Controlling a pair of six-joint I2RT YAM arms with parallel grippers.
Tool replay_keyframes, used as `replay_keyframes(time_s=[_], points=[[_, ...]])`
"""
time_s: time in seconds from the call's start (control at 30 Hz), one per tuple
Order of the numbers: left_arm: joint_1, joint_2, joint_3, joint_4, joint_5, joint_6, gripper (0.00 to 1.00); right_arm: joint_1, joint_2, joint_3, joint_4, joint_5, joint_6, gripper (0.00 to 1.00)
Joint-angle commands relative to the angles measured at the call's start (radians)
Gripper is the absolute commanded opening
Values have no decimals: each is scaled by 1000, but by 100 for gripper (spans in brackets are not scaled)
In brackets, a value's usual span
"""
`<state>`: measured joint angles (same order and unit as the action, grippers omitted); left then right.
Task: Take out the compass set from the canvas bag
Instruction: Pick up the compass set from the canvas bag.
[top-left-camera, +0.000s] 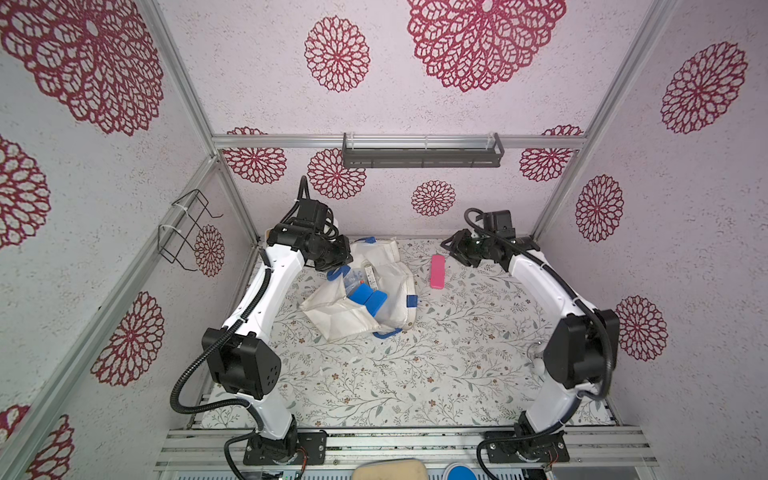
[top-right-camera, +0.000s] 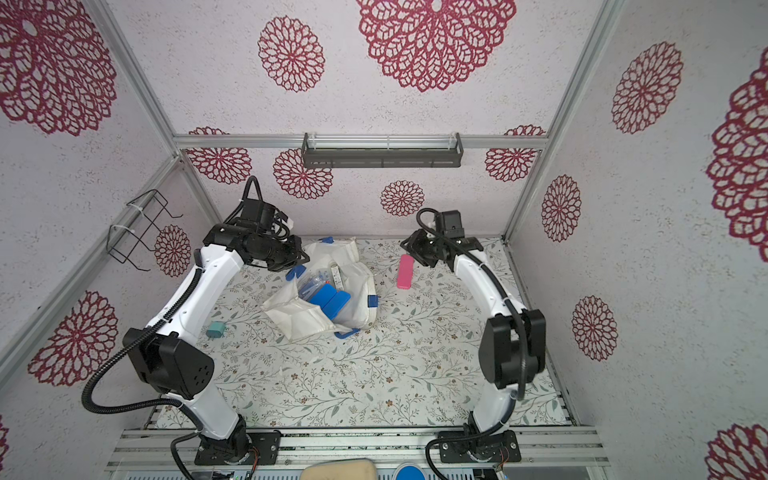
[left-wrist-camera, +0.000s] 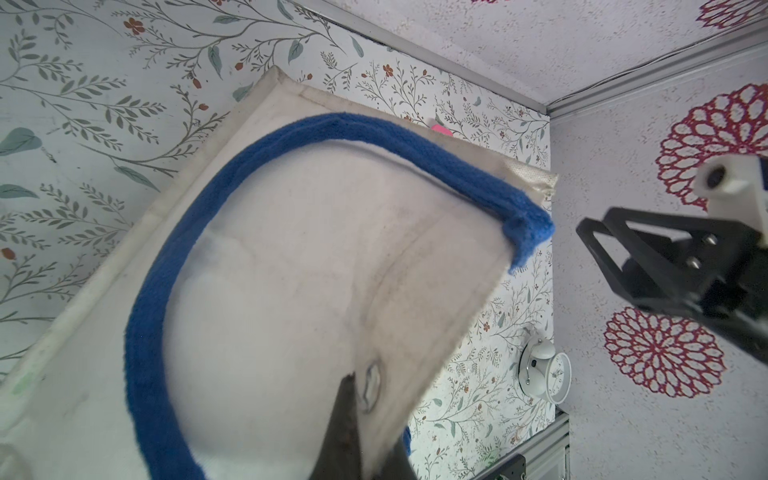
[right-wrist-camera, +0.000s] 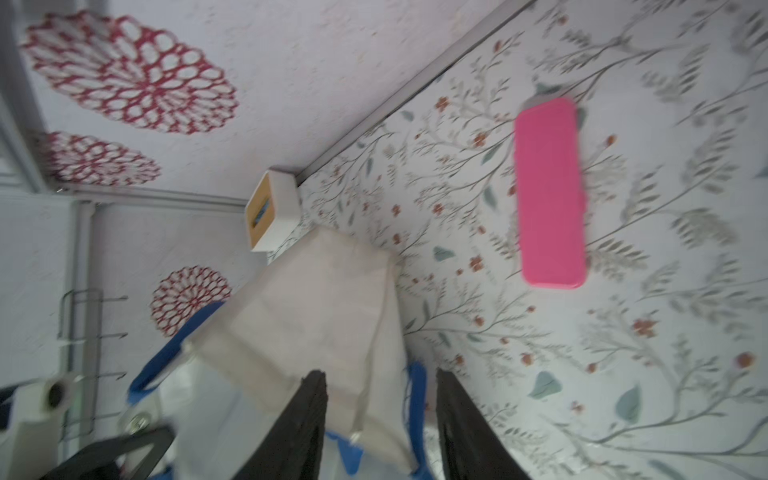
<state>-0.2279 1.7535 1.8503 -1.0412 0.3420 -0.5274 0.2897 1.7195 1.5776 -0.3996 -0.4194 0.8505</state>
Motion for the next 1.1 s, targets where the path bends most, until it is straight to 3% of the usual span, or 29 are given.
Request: replay_keyframes(time_s=[0.0, 0.1, 0.27, 0.57, 0.73, 0.93, 1.07], points=[[6, -11, 2, 33, 7, -1, 0, 127, -95, -137, 166, -7, 216, 42], [5, -12, -1, 38, 14, -8, 0, 252, -140, -210, 260, -7, 349, 38], [3, -22, -21, 48, 16, -16, 0, 402, -126, -171, 261, 49, 391, 37], [-11, -38, -28, 37, 14, -9, 0, 473, 52, -106, 187, 81, 432, 31], [-22, -61, -53, 35, 13, -2, 0, 467, 139, -73, 191, 128, 449, 39], [-38, -86, -81, 38, 13, -1, 0, 462, 202, -69, 157, 167, 476, 58], [-48, -99, -95, 44, 11, -2, 0, 450, 211, -107, 163, 200, 496, 65]])
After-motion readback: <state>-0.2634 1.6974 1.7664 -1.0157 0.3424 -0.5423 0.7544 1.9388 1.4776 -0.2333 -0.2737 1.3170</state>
